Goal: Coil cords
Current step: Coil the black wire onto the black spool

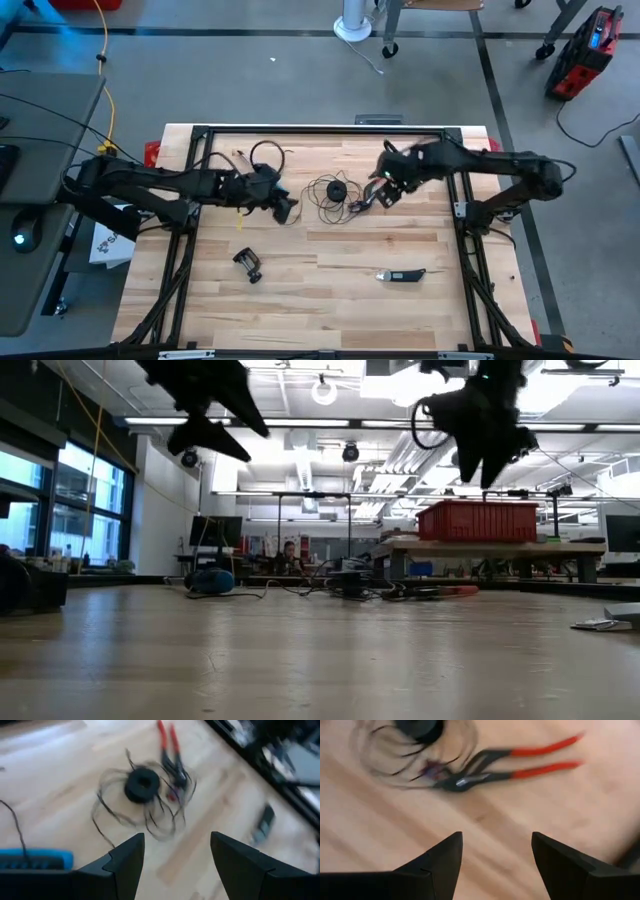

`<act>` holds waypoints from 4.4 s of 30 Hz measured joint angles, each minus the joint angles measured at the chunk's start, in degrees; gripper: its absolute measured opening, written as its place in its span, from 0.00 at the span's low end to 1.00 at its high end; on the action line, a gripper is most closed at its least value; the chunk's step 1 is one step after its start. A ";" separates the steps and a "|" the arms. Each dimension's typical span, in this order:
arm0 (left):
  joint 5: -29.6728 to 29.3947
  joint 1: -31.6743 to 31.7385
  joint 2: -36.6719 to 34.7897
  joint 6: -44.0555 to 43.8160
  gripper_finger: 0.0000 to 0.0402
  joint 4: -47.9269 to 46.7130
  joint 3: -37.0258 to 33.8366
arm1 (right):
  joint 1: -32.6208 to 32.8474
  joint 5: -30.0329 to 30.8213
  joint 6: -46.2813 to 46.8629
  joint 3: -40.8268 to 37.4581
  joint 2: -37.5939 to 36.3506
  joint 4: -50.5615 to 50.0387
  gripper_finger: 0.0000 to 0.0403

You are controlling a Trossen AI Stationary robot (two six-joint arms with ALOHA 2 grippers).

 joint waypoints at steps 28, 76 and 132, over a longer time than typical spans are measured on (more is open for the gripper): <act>29.04 20.72 35.94 -21.52 0.45 23.40 7.06 | 12.07 -3.52 20.08 -20.78 -21.21 21.00 0.57; 33.51 22.80 30.90 -22.15 0.00 33.88 6.95 | 12.03 -3.04 12.32 -20.73 -21.71 26.15 0.57; 33.75 17.98 -9.10 -18.92 0.00 63.78 6.99 | 9.97 -8.55 -4.34 -20.65 -17.08 82.79 0.57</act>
